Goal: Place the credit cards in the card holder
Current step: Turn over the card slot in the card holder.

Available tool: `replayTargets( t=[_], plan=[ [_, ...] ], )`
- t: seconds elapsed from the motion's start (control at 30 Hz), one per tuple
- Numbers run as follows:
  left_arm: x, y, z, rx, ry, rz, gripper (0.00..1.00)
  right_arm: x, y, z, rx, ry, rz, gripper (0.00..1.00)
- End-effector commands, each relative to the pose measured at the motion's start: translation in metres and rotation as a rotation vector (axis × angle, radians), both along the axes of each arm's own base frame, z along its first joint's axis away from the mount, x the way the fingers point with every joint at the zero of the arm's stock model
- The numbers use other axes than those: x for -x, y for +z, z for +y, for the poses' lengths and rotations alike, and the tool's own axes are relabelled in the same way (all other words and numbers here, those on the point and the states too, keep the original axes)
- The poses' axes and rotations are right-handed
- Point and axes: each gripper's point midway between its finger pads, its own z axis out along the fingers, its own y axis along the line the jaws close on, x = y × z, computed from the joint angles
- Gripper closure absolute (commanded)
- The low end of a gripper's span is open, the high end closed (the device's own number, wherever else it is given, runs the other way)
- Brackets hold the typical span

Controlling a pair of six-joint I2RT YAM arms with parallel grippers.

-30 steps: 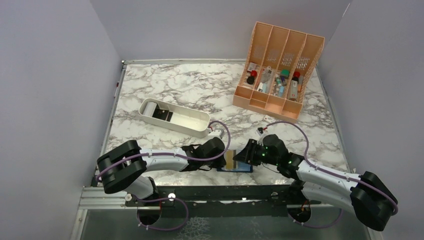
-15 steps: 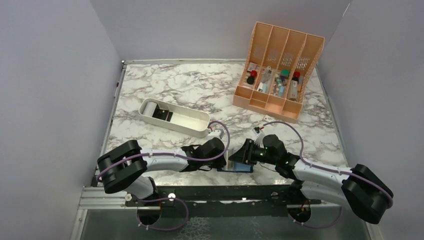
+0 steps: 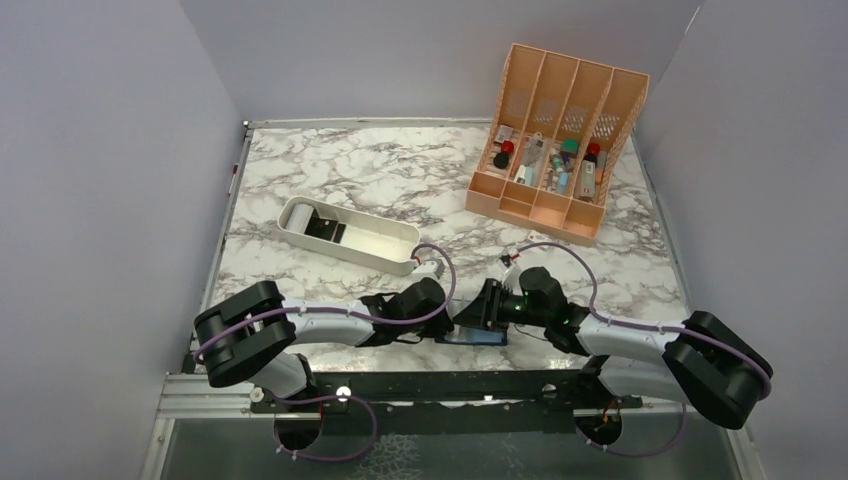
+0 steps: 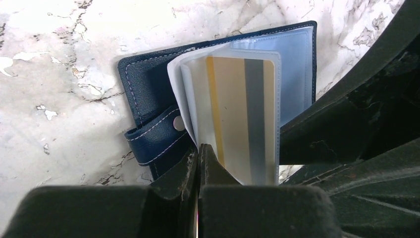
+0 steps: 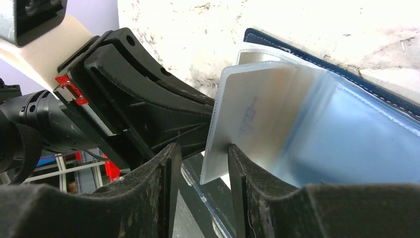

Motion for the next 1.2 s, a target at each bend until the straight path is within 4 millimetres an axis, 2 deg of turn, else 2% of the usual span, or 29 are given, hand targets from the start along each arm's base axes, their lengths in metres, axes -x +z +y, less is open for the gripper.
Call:
replayTargets(
  t=[0.0, 0.2, 0.37, 0.53, 0.73, 0.9, 1.03, 1.17],
  plan=[
    [0.003, 0.010, -0.007, 0.062, -0.012, 0.005, 0.98, -0.002, 0.017, 0.014, -0.053, 0.051, -0.045, 0.55],
    [0.004, 0.009, -0.008, 0.074, -0.012, 0.016, 0.96, -0.006, 0.017, 0.019, -0.053, 0.061, -0.047, 0.55],
    [0.005, 0.006, -0.003, 0.052, 0.004, 0.028, 0.88, -0.009, -0.001, 0.014, 0.020, 0.045, -0.022, 0.56],
    [0.003, 0.009, 0.011, 0.028, 0.045, 0.013, 0.80, -0.014, -0.021, 0.001, 0.133, -0.007, 0.003, 0.62],
    [-0.002, 0.021, 0.023, 0.026, 0.088, -0.025, 0.68, -0.017, -0.034, -0.011, 0.239, -0.044, 0.022, 0.65],
    [-0.007, 0.033, 0.036, 0.044, 0.154, -0.055, 0.62, -0.019, -0.041, -0.012, 0.286, -0.028, 0.032, 0.65],
    [-0.018, 0.050, 0.051, 0.030, 0.213, -0.124, 0.58, -0.019, -0.045, -0.011, 0.306, -0.017, 0.048, 0.65],
    [-0.039, 0.076, 0.070, -0.043, 0.268, -0.237, 0.56, -0.022, -0.048, -0.014, 0.356, -0.022, 0.061, 0.65]
  ],
)
